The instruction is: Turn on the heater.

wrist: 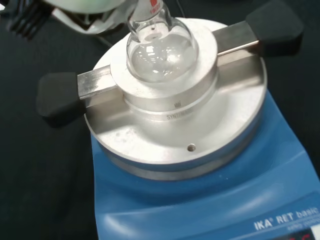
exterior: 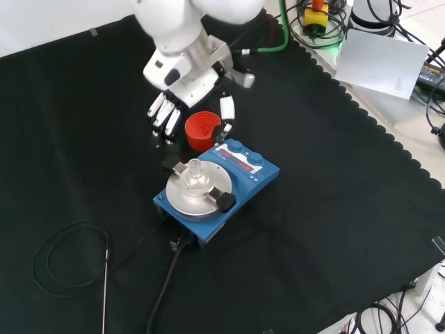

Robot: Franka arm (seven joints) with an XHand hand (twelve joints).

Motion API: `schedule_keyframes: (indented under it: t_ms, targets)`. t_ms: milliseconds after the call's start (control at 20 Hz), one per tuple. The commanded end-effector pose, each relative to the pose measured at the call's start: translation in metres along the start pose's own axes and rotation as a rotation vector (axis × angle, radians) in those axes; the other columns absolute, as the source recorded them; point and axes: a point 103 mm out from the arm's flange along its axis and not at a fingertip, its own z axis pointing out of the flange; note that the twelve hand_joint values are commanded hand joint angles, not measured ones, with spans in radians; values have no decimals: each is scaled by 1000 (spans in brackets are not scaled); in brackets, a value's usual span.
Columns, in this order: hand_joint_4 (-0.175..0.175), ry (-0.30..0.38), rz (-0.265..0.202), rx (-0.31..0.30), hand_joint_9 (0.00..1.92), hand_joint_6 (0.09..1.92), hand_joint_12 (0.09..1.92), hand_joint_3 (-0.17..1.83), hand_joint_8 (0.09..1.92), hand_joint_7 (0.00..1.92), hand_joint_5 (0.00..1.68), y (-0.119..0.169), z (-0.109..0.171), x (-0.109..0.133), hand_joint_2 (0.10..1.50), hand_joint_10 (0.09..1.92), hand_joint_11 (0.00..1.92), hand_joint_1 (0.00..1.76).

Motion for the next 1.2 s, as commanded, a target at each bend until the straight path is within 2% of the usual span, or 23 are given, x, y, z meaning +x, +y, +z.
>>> schedule_keyframes:
  t_ms: [50,400,650,950,1100,1200]
  targets:
    - [-50,-11,32,-56,432,476,1404,639,731,188,410,-51,-16,-7,609,706,199,813]
    - [-52,-18,53,-71,491,457,1390,659,742,286,427,-99,-16,-3,626,702,249,852]
    - [-59,-17,74,-77,670,480,1353,735,758,536,471,-133,-12,-1,619,655,348,920]
    - [-72,16,98,-5,1059,534,1240,815,868,889,473,-162,3,-1,603,689,674,984]
    - [-90,-2,108,14,1241,526,1075,810,994,1036,450,-172,9,-1,611,764,958,1016]
    - [-97,15,121,33,1315,518,1005,802,1094,1113,446,-178,14,-3,615,854,1058,1024]
